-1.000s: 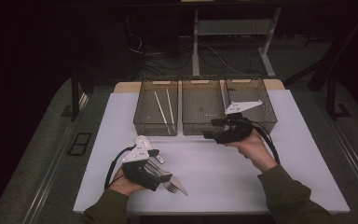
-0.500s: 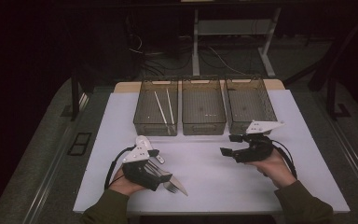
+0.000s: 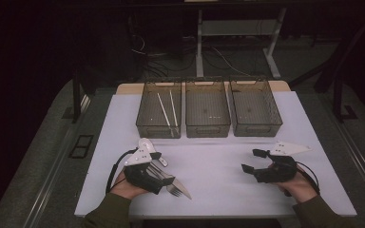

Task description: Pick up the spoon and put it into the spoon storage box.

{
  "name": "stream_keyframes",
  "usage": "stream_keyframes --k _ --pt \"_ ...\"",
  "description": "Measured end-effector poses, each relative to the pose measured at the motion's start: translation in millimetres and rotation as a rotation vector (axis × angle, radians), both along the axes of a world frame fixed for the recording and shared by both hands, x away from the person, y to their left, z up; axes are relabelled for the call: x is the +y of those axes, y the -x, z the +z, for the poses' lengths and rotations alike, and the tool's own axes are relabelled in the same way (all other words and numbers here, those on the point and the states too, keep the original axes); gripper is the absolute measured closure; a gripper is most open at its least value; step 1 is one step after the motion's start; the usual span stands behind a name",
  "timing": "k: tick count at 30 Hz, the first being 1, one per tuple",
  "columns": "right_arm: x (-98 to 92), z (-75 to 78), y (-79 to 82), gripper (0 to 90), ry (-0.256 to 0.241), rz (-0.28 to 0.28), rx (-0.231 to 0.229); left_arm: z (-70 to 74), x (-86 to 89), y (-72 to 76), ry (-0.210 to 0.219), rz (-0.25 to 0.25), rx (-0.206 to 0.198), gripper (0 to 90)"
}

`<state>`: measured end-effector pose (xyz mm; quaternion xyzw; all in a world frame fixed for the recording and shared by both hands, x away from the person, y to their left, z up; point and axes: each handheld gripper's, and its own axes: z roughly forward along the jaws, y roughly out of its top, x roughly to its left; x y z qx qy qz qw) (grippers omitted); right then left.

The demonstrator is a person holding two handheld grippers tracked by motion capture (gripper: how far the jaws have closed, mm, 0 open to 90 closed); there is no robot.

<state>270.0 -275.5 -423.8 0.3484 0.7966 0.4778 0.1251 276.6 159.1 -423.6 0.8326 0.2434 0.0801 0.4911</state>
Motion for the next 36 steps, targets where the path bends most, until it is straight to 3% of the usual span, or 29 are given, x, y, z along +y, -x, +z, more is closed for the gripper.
stream_keyframes --k 3,9,13,19,22,25,29,33,36 --pt "-7.4 -6.4 4.8 22.8 -0.013 -0.007 0.025 0.2 0.2 -0.3 -0.004 0.001 0.002 1.8" --pt "-16.8 -14.4 15.5 20.5 0.063 -0.023 0.016 1.7 1.9 -3.2 -0.007 0.010 0.004 8.2" --pt "-22.9 -13.3 19.8 20.4 0.050 -0.038 0.018 3.4 5.2 -8.8 -0.007 0.033 0.002 15.8" --pt "-21.5 -13.2 18.9 20.4 0.048 -0.031 0.014 10.4 13.2 -23.1 -0.038 0.061 -0.022 40.1" --pt "-20.3 -13.6 18.6 20.4 0.047 -0.034 0.020 12.7 17.8 -34.4 -0.064 0.100 -0.026 54.6" --pt "-20.4 -13.7 18.4 20.5 0.047 -0.035 0.022 11.4 22.4 -46.8 -0.107 0.146 -0.005 66.4" --pt "-20.3 -13.5 18.6 20.4 0.046 -0.036 0.022 7.8 28.0 -65.3 -0.126 0.186 0.029 79.4" --pt "-21.2 -13.5 18.5 20.5 0.045 -0.039 0.022 3.8 33.3 -72.3 -0.136 0.175 0.083 88.8" --pt "-21.8 -13.6 19.2 20.5 0.046 -0.041 0.022 1.2 34.6 -67.3 -0.162 0.144 0.106 88.9"
